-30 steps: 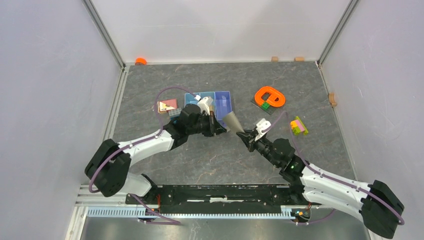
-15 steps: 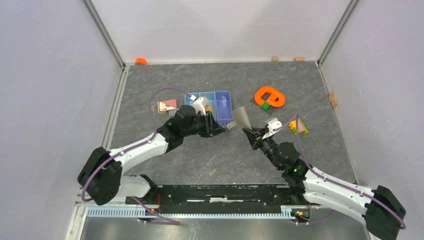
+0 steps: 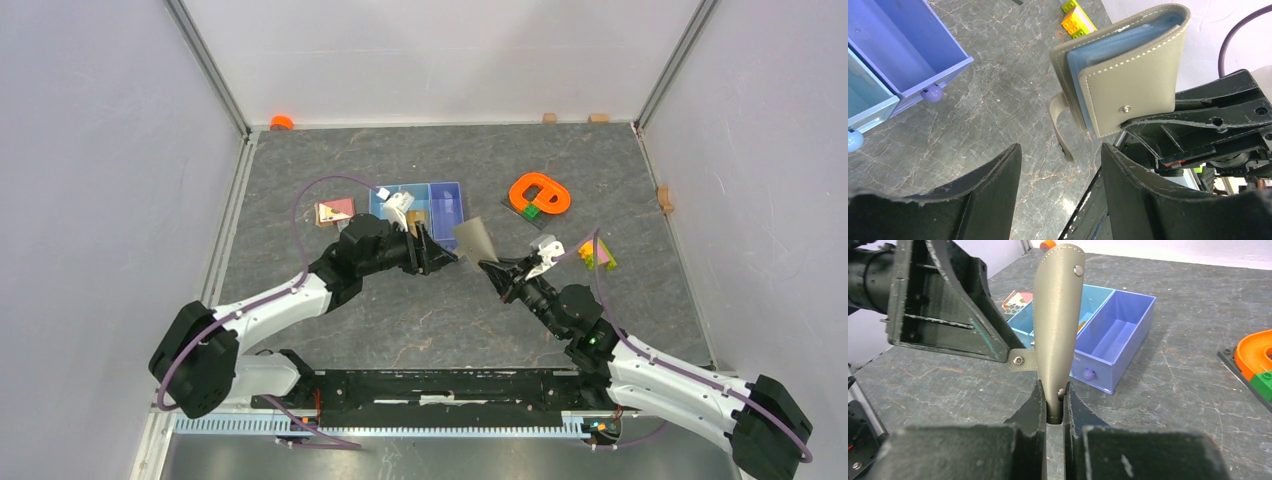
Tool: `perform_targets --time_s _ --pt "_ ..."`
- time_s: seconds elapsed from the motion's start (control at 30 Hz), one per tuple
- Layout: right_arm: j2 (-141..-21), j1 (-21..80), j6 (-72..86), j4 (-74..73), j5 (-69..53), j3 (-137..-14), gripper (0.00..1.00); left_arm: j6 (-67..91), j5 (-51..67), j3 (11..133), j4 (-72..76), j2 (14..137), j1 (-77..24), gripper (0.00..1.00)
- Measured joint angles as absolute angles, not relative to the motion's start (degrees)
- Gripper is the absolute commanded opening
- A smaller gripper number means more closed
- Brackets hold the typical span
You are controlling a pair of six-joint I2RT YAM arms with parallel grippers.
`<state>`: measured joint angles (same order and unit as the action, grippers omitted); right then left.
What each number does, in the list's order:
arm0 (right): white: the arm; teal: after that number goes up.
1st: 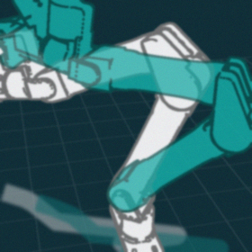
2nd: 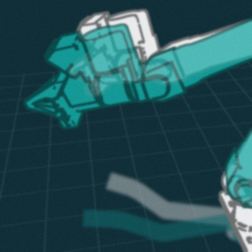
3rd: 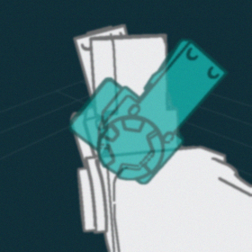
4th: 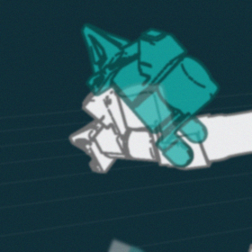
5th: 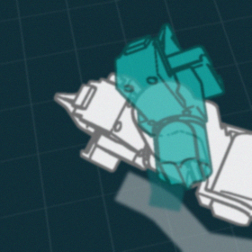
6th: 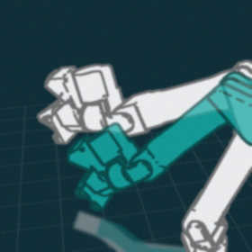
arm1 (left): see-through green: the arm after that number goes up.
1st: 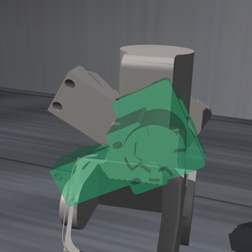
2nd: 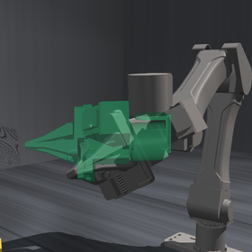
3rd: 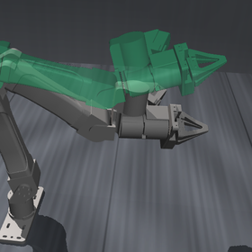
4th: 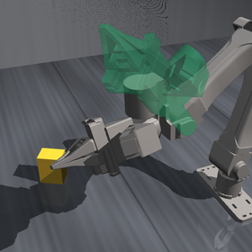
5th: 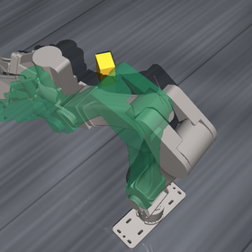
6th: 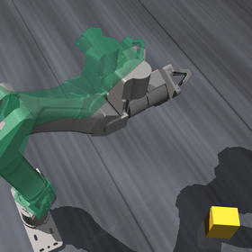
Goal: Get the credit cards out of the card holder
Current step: Open the card holder at the center of the board.
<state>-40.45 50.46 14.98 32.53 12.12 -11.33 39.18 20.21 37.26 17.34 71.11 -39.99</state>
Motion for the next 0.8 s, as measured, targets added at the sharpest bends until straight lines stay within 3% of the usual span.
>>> perform_targets --time_s 0.1,0.23,0.3,0.33,0.5,0.8 --pt "-40.51 50.46 15.29 32.64 10.41 -11.33 0.00 39.20 21.30 37.26 18.13 72.38 -39.99 0.57" --pt "-41.06 50.41 15.64 33.36 8.29 -11.35 0.00 39.48 22.39 37.28 18.22 74.15 -39.99 0.29" --pt "-41.15 50.39 15.81 33.63 7.60 -11.35 0.00 39.75 22.72 37.28 18.17 74.83 -39.99 0.08" --pt "-41.19 50.39 15.86 33.78 7.55 -11.35 0.01 39.90 22.79 37.34 18.13 75.16 -39.99 0.02" --pt "-43.20 50.35 16.29 31.94 10.74 -12.62 0.17 40.03 22.81 38.22 16.91 76.55 -39.99 0.02" --pt "-54.57 50.52 16.86 22.00 18.61 -21.34 0.20 40.01 22.74 42.11 14.13 82.08 -39.88 0.02"
